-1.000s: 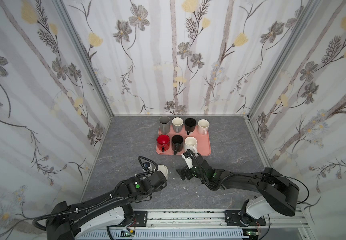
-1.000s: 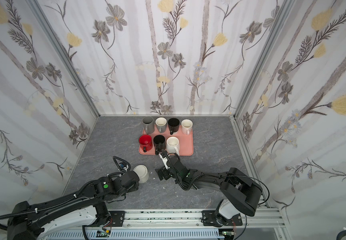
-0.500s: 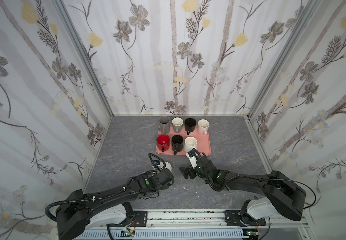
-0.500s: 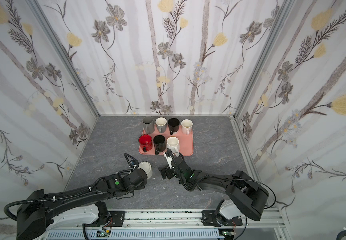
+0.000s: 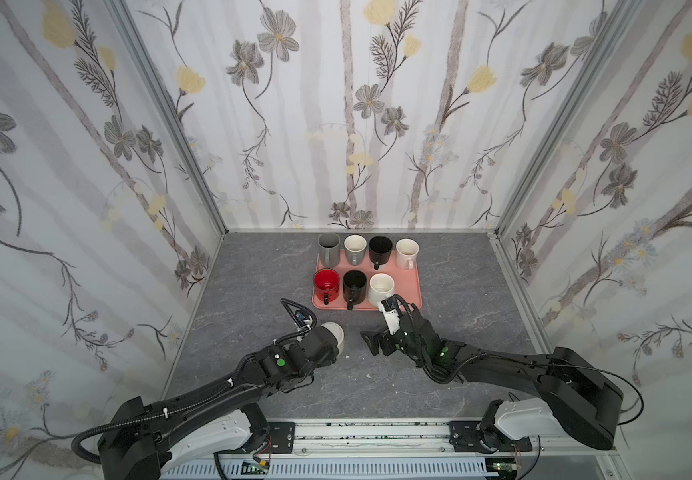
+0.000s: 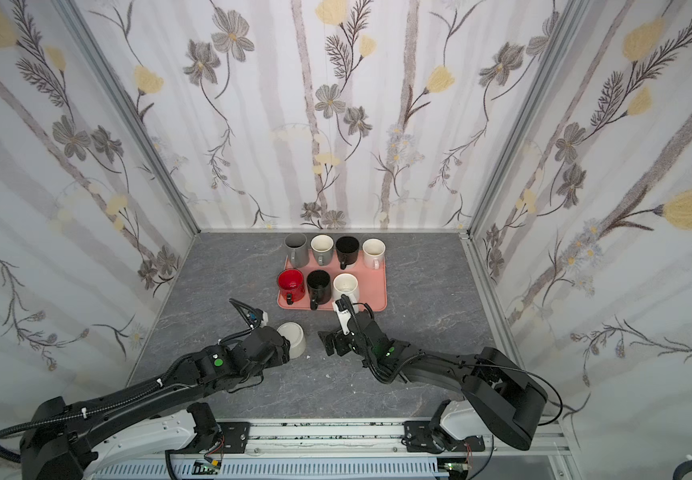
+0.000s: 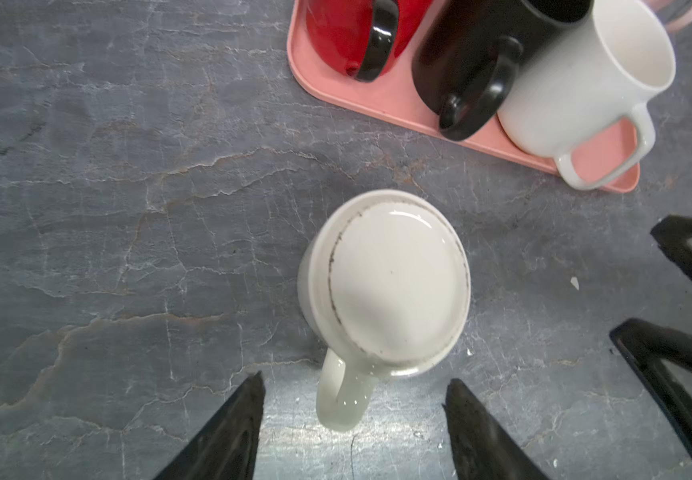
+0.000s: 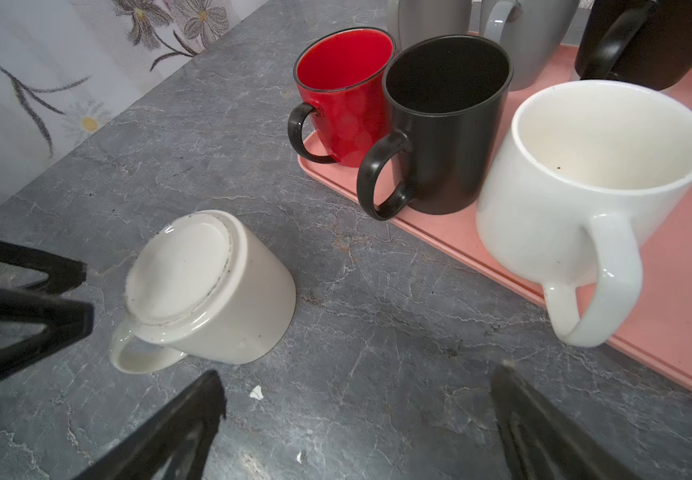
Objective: Turn the mug right side up
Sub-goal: 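Tip the cream mug up with the right gripper while the left gripper approaches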
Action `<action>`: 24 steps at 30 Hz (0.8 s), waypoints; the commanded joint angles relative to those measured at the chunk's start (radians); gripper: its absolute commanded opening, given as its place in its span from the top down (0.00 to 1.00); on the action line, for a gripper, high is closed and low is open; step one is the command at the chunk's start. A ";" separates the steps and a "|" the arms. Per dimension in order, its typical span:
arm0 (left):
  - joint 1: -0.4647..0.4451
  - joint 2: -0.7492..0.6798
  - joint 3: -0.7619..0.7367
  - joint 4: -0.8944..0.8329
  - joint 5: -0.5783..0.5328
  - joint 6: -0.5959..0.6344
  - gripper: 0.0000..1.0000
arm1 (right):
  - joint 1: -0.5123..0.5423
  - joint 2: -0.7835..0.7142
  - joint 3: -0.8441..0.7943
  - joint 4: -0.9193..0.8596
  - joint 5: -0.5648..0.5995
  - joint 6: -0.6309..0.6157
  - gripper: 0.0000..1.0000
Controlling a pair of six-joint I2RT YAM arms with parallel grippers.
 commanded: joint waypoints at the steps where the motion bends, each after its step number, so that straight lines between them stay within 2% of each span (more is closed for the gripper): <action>1: 0.040 -0.007 -0.013 0.119 0.050 0.074 0.30 | -0.003 -0.012 -0.006 0.032 -0.005 0.016 0.00; 6: 0.055 0.054 0.013 0.201 0.086 0.129 0.31 | -0.015 -0.039 -0.022 0.031 0.012 0.027 0.00; 10: 0.056 0.119 0.026 0.242 0.119 0.139 0.36 | -0.030 -0.064 -0.039 0.032 0.023 0.039 0.00; 17: 0.055 0.205 0.055 0.321 0.170 0.175 0.41 | -0.049 -0.088 -0.057 0.032 0.034 0.047 0.00; 24: 0.058 0.308 0.109 0.396 0.197 0.229 0.42 | -0.065 -0.104 -0.070 0.036 0.034 0.061 0.00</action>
